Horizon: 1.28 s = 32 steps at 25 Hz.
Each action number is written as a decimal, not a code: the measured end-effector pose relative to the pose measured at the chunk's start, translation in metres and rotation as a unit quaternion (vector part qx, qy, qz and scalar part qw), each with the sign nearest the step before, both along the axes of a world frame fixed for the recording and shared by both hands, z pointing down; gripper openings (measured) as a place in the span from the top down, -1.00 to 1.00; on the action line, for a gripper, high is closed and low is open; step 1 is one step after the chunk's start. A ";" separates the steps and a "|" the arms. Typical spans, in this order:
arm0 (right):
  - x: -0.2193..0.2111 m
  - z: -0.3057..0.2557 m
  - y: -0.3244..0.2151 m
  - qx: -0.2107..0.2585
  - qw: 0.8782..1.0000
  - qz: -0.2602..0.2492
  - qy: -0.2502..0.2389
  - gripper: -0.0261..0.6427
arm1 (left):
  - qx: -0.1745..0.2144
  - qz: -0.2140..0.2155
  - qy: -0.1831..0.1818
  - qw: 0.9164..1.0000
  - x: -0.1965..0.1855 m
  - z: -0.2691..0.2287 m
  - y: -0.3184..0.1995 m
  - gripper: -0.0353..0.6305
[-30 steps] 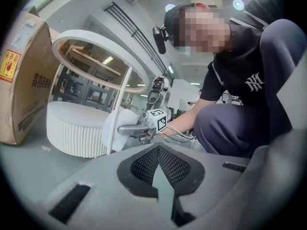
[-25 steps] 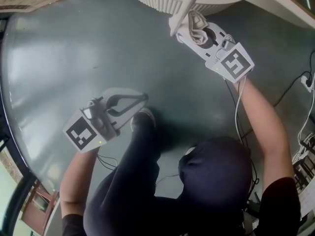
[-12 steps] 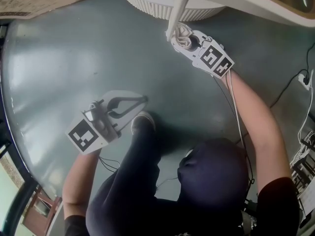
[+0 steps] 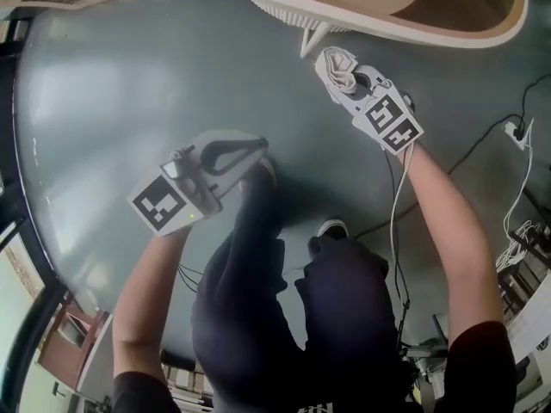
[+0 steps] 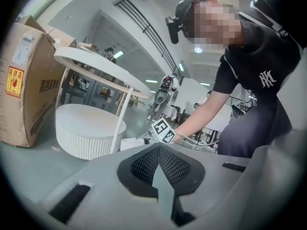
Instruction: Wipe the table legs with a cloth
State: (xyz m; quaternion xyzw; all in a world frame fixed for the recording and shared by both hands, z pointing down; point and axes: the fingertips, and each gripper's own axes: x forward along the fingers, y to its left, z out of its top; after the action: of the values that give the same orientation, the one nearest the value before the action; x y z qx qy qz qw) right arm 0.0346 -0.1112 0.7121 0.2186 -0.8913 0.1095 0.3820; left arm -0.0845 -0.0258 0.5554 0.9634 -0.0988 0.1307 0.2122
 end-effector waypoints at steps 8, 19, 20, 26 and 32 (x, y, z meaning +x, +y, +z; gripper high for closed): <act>-0.016 -0.225 0.081 0.006 0.994 0.026 -0.102 0.70 | -0.033 -0.044 -0.021 0.998 -0.006 -0.147 0.048 0.88; 0.006 -0.587 0.218 0.084 0.977 -0.022 -0.197 0.70 | -0.014 -0.142 -0.051 0.988 -0.024 -0.398 0.170 0.88; 0.011 -0.619 0.230 0.089 0.974 -0.017 -0.208 0.70 | -0.009 -0.148 -0.061 0.987 -0.027 -0.417 0.184 0.88; 0.043 -0.779 0.285 0.113 0.960 0.017 -0.256 0.70 | 0.014 -0.181 -0.069 0.981 -0.039 -0.538 0.242 0.88; 0.042 -0.875 0.332 0.154 0.949 0.042 -0.271 0.70 | 0.074 -0.212 -0.035 0.974 -0.060 -0.640 0.290 0.88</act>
State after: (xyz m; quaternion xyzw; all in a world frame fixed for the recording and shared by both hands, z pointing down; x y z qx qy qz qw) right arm 0.0765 0.2203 -0.1633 0.2739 -0.9573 0.0422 0.0827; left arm -0.1445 0.2637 -0.0848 0.9286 -0.3171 0.1085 0.1593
